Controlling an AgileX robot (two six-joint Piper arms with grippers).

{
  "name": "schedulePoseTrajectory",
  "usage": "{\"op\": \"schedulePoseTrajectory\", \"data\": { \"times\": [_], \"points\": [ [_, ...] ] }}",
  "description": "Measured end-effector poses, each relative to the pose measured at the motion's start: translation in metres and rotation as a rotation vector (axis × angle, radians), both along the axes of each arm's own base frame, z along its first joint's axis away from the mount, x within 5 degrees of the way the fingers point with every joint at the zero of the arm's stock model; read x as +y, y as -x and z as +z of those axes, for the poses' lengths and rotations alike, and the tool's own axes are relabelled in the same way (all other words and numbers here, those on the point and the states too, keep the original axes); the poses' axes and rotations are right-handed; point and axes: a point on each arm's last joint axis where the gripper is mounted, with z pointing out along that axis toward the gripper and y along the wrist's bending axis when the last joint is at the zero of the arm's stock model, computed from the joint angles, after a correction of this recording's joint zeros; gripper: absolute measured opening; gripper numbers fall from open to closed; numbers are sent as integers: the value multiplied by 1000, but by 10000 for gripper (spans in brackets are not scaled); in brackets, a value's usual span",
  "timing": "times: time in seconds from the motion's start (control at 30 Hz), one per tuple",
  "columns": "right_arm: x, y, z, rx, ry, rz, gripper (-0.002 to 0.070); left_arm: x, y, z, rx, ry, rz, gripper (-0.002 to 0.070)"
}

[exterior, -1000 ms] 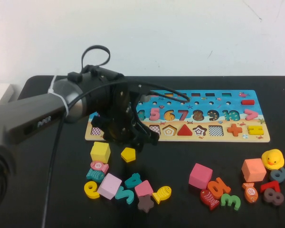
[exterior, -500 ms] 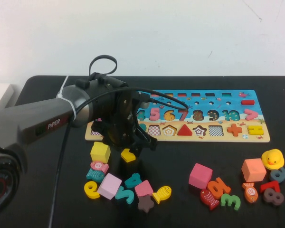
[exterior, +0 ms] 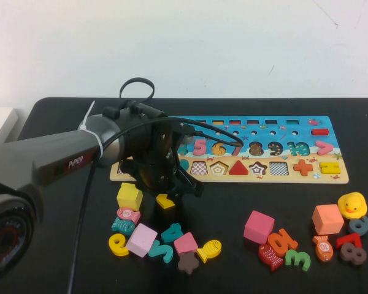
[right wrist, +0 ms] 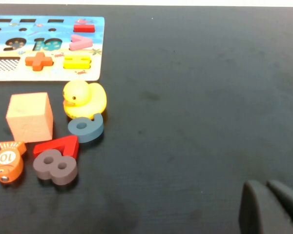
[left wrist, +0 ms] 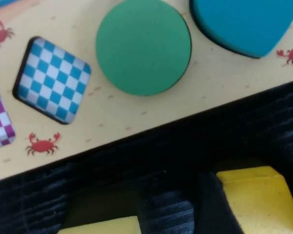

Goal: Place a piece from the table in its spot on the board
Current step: Pick up the "Pentagon", then place the "five-pointed star" into the hole of the five-pointed star

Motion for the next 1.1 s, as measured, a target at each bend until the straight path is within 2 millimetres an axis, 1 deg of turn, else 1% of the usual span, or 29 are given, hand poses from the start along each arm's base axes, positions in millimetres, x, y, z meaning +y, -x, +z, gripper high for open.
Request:
{"op": "schedulePoseTrajectory", "data": {
  "times": [0.1, 0.27, 0.33, 0.43, 0.57, 0.63, 0.77, 0.87, 0.9, 1.1],
  "points": [
    [0, 0, 0, 0, 0, 0, 18, 0, 0, 0, -2, -3, -2, 311],
    [0, 0, 0, 0, 0, 0, 18, 1, 0, 0, 1, -13, -8, 311],
    [0, 0, 0, 0, 0, 0, 19, 0, -1, 4, 5, -16, -7, 311],
    [0, 0, 0, 0, 0, 0, 18, -5, -7, 18, -23, 8, -21, 311],
    [0, 0, 0, 0, 0, 0, 19, -19, -15, 43, -125, 48, -101, 311],
    [0, 0, 0, 0, 0, 0, 19, -31, -17, 54, -208, 66, -173, 310],
    [0, 0, 0, 0, 0, 0, 18, -51, -15, 63, -333, 55, -348, 310],
    [0, 0, 0, 0, 0, 0, 18, -62, -12, 59, -378, 33, -454, 310],
    [0, 0, 0, 0, 0, 0, 18, -65, -13, 55, -389, 22, -483, 310],
    [0, 0, 0, 0, 0, 0, 19, -72, -19, 23, -371, -8, -544, 310]
  ]
}}
